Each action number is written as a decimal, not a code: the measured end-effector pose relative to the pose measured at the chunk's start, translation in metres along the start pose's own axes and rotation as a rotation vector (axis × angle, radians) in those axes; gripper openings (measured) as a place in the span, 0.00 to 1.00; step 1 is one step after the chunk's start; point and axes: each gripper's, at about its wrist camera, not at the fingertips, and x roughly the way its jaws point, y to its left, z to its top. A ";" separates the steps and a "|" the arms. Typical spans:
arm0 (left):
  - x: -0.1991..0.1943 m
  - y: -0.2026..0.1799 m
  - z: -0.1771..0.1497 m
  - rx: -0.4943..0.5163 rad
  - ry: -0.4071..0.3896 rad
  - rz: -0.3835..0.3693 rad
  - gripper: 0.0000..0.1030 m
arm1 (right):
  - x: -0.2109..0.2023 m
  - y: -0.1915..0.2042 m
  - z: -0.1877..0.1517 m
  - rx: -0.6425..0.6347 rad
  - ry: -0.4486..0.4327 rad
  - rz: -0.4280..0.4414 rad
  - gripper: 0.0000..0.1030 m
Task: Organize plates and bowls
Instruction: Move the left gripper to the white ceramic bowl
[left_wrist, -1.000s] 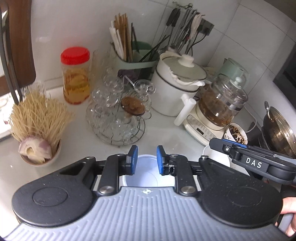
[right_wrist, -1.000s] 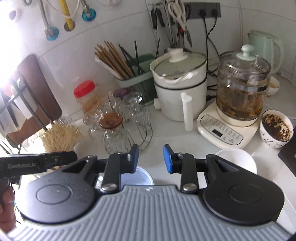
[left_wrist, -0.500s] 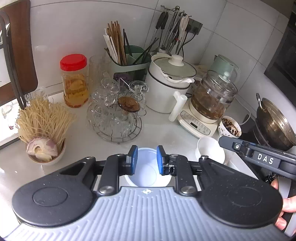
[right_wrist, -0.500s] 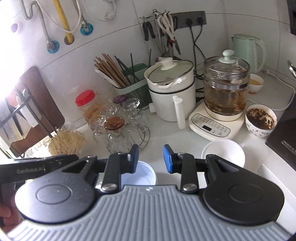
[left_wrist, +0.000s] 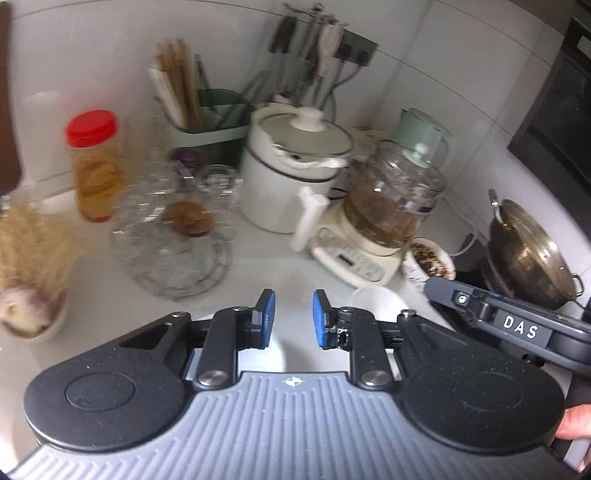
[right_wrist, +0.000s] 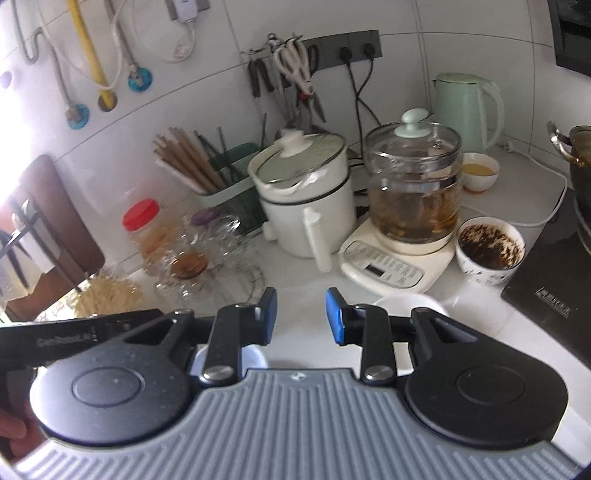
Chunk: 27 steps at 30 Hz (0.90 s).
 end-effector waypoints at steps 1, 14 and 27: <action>0.006 -0.004 0.003 -0.001 0.004 -0.010 0.24 | 0.001 -0.005 0.002 0.007 -0.001 -0.005 0.32; 0.092 -0.050 0.017 0.029 0.073 -0.005 0.24 | 0.038 -0.094 0.015 0.121 0.063 -0.117 0.32; 0.178 -0.068 0.009 -0.025 0.204 0.004 0.39 | 0.113 -0.166 0.010 0.218 0.270 -0.051 0.42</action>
